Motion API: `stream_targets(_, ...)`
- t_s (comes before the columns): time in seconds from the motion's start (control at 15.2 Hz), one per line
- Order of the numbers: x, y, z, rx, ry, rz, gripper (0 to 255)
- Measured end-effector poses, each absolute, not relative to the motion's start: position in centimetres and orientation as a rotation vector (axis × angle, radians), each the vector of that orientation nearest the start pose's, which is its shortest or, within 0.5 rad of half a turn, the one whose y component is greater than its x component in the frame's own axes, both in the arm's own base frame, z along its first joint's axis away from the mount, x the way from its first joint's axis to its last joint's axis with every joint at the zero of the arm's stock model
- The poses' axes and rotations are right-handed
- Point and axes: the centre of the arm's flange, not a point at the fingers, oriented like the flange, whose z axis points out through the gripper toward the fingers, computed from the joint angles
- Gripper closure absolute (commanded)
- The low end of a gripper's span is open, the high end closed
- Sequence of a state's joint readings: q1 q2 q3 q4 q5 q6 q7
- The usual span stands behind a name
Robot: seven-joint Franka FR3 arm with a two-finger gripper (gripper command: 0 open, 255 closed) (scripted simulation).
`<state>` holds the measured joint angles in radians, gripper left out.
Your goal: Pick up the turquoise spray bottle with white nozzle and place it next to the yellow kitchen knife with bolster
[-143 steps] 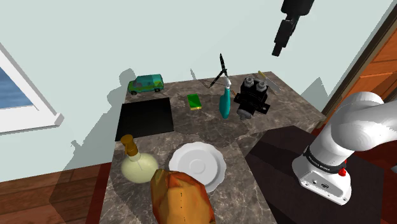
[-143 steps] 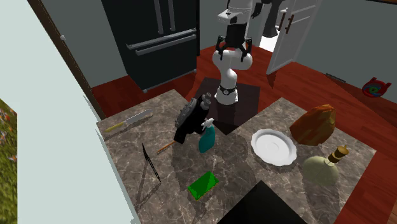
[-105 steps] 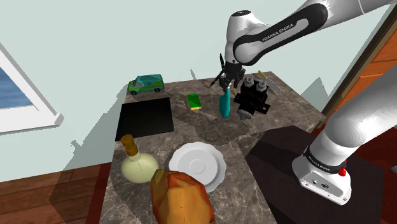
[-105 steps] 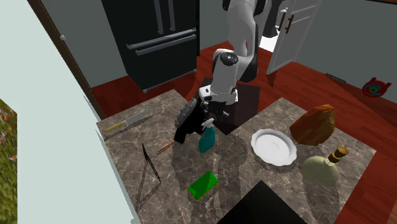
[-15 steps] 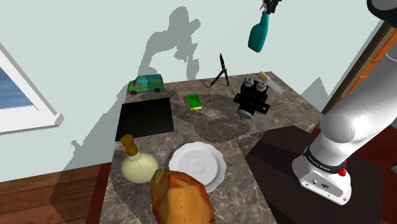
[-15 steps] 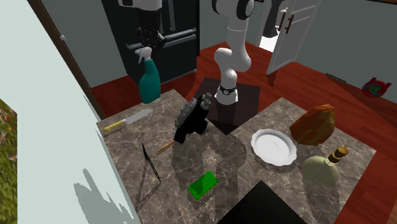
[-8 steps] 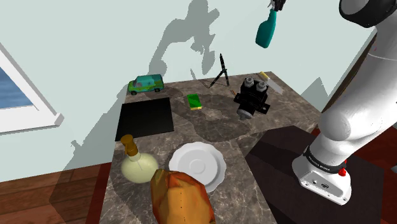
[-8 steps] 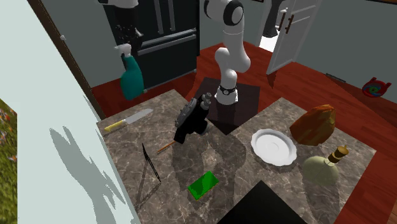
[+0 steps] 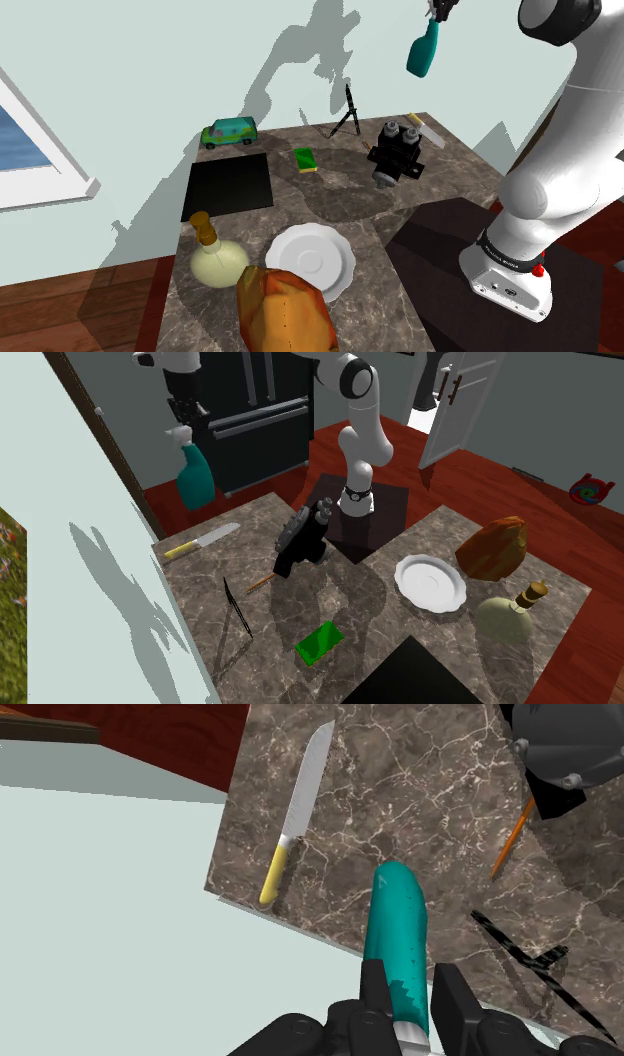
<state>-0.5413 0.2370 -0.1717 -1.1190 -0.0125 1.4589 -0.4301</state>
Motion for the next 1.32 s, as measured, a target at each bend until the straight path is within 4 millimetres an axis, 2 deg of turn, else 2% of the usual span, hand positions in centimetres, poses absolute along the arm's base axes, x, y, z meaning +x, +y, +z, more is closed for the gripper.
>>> stream_targets(1.32, 47.1, -38.6, 58.2, -3.21, 0.449, -0.099, 255)
